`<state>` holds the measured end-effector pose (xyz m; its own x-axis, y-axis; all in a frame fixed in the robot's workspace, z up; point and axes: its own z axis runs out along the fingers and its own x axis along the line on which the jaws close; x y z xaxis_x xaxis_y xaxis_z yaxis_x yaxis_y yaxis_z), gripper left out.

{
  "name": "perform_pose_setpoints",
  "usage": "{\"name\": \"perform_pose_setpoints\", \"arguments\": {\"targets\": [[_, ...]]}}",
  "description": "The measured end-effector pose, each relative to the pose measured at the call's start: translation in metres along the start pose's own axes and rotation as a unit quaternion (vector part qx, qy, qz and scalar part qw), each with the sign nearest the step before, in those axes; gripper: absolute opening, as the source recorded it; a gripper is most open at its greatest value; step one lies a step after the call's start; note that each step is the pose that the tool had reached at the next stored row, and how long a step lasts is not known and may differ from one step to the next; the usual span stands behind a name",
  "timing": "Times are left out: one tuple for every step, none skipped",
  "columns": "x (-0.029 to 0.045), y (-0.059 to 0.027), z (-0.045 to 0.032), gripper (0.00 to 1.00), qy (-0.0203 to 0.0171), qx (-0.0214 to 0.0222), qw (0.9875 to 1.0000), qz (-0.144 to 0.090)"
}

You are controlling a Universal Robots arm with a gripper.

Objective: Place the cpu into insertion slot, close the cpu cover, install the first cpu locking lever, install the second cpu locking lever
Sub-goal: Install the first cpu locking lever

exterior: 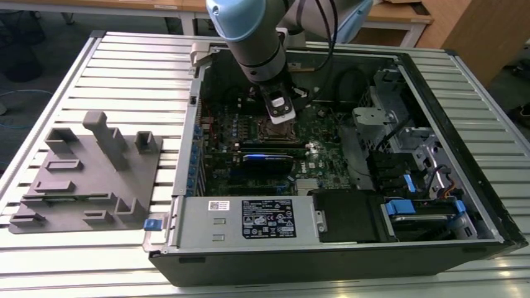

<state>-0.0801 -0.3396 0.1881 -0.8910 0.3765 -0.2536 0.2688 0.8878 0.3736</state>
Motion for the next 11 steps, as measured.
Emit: {"name": "perform_pose_setpoints", "arguments": {"targets": [[-0.0003, 0.0004, -0.0010, 0.10, 0.0000, 0.0001, 1.0000, 0.000], [-0.0005, 0.0008, -0.0019, 0.10, 0.0000, 0.0001, 1.0000, 0.000], [-0.0008, 0.0012, -0.0029, 0.10, -0.0001, 0.0003, 1.0000, 0.000], [-0.0011, 0.0016, -0.0038, 0.10, -0.0002, 0.0003, 1.0000, 0.000], [-0.0013, 0.0019, -0.0045, 0.10, -0.0002, 0.0004, 1.0000, 0.000], [-0.0013, 0.0020, -0.0045, 0.10, -0.0003, 0.0003, 1.0000, 0.001], [-0.0013, 0.0020, -0.0046, 0.10, -0.0003, 0.0003, 1.0000, 0.001], [-0.0014, 0.0020, -0.0048, 0.10, -0.0003, 0.0004, 1.0000, 0.001], [-0.0014, 0.0021, -0.0050, 0.10, -0.0003, 0.0004, 1.0000, 0.001], [-0.0014, 0.0021, -0.0048, 0.10, 0.0019, 0.0014, 1.0000, 0.001], [-0.0015, 0.0020, -0.0046, 0.10, 0.0090, 0.0052, 0.9999, 0.003]]}}
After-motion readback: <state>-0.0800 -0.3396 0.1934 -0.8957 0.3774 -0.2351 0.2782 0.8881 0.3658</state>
